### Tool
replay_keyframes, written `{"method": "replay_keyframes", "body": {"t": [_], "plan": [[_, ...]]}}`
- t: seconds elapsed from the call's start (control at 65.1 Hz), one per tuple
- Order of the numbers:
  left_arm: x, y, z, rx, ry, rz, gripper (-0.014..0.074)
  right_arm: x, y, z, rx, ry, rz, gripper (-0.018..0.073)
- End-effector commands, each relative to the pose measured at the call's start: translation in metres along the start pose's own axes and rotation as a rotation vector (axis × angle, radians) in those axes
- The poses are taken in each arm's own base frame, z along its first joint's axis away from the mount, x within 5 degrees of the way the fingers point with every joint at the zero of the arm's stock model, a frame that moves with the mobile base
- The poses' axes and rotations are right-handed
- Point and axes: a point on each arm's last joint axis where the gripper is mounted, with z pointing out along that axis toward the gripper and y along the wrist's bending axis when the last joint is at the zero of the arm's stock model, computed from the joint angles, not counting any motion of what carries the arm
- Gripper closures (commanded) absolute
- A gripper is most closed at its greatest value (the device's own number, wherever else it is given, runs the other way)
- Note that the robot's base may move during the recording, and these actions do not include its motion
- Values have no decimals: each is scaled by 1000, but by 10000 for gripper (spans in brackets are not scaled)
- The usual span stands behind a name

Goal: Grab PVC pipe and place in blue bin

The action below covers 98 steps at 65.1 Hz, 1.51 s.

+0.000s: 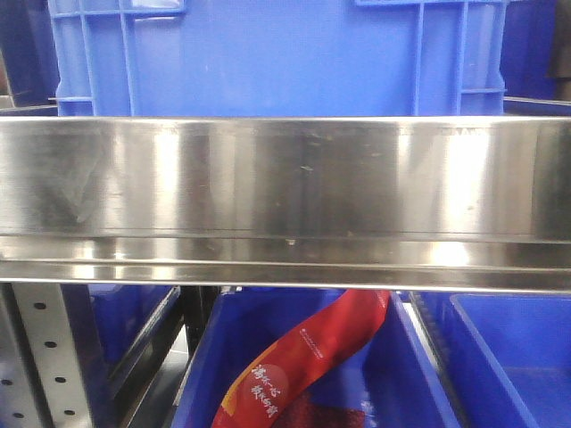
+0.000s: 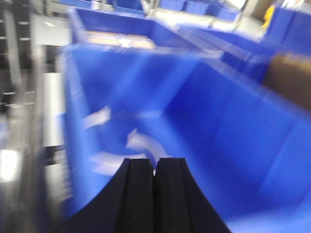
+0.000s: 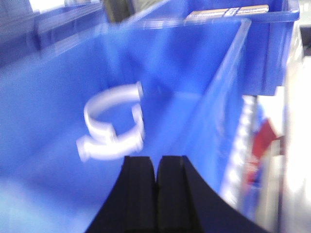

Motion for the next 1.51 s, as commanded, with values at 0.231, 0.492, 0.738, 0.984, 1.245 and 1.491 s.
{"method": "replay_keyframes", "body": {"t": [0.231,0.492,0.738,0.984,1.245,1.491], "plan": [[72,14,-59,-27,-106,76,707,40,-1,-38,-4,21,-143,721],[105,19,-93,-20,-174,76,707,62,-5,-64,27,-165,-33,721],[115,19,-114,-12,-207,77,707,66,-1,-96,4,-261,-46,721],[112,18,-127,-3,-278,81,707,63,2,-120,-7,-361,-56,721],[111,18,-128,-3,-283,81,707,63,2,-122,-8,-367,-56,721],[111,18,-128,-3,-283,81,707,63,2,-123,-8,-369,-57,721]]}}
